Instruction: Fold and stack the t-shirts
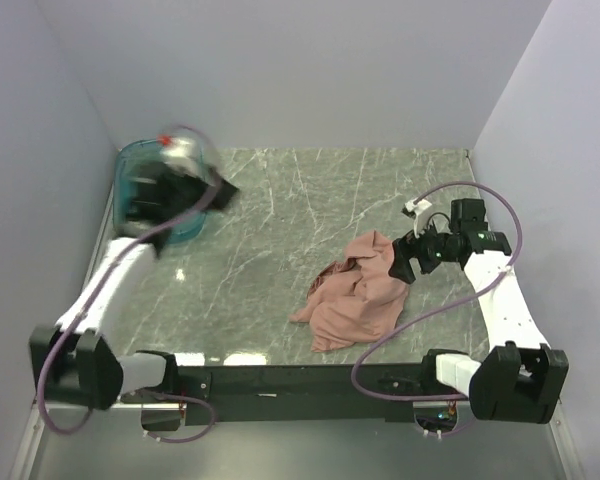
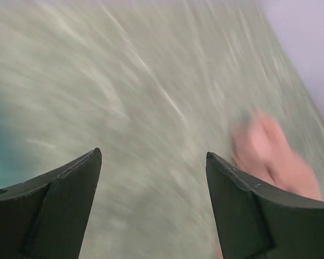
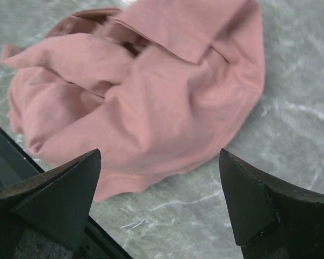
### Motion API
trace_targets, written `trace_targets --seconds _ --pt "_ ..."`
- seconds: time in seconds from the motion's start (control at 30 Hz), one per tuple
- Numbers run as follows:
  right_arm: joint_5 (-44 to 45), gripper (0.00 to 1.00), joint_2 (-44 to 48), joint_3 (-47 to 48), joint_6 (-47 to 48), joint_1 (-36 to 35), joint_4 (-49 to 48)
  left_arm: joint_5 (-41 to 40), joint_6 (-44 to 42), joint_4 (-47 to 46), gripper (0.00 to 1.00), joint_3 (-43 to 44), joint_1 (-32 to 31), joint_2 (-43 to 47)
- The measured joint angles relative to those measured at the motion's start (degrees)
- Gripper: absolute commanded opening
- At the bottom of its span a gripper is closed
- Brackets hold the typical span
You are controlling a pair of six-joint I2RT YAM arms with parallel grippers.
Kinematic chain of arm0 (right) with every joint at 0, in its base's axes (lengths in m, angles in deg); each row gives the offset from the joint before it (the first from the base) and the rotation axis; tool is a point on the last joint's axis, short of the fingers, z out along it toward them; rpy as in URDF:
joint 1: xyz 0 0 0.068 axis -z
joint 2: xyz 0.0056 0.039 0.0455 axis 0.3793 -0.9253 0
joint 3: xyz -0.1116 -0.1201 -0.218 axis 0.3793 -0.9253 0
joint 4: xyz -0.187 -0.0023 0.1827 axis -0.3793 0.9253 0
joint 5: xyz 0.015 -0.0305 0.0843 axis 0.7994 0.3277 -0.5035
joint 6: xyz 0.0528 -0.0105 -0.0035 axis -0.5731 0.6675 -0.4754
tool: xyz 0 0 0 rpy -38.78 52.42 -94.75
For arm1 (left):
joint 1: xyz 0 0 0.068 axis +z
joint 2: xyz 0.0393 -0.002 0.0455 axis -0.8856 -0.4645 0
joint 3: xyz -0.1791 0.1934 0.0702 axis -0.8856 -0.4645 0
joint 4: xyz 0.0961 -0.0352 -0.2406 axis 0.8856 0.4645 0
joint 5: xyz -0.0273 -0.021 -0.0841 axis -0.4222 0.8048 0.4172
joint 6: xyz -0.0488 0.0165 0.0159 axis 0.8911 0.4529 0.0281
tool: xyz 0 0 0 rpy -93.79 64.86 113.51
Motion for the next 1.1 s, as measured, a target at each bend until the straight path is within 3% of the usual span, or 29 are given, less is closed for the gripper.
trace_targets --seconds 0.1,0.23,0.33,0.53,0.77,0.9,1.0,1.1 --pt "3.02 0.94 -2.32 0.00 -3.45 0.31 -0.76 1.40 2.34 -0.46 0.78 -4.90 -15.15 -7.10" --pt "4.68 0.87 -4.92 0.00 -7.82 3.41 -1.16 0.48 3.93 -0.92 0.78 -4.92 -27.85 -15.78" --pt "4.33 0.79 -7.72 0.02 -9.60 7.02 -0.92 -1.90 3.37 -0.87 0.76 0.92 -33.33 -22.91" --pt "3.91 0.77 -13.62 0.02 -10.78 9.90 0.33 -6.69 -0.87 -0.63 0.72 19.19 -40.83 -39.26" --pt "1.68 0.73 -17.40 1.81 -10.78 11.52 1.60 -7.48 -5.60 2.51 0.72 26.29 -45.16 -47.82" --pt "0.76 0.70 -20.94 3.45 -10.58 12.72 1.92 -8.98 -6.99 4.52 0.61 28.83 -46.25 -50.10" --pt "0.09 0.68 -23.56 4.48 -10.56 12.85 2.51 -10.86 -7.50 5.60 0.44 30.27 -46.34 -51.30" --pt "-1.01 0.67 -26.18 5.53 -10.56 12.85 3.06 -12.39 -7.89 6.58 0.16 30.29 -46.16 -51.43"
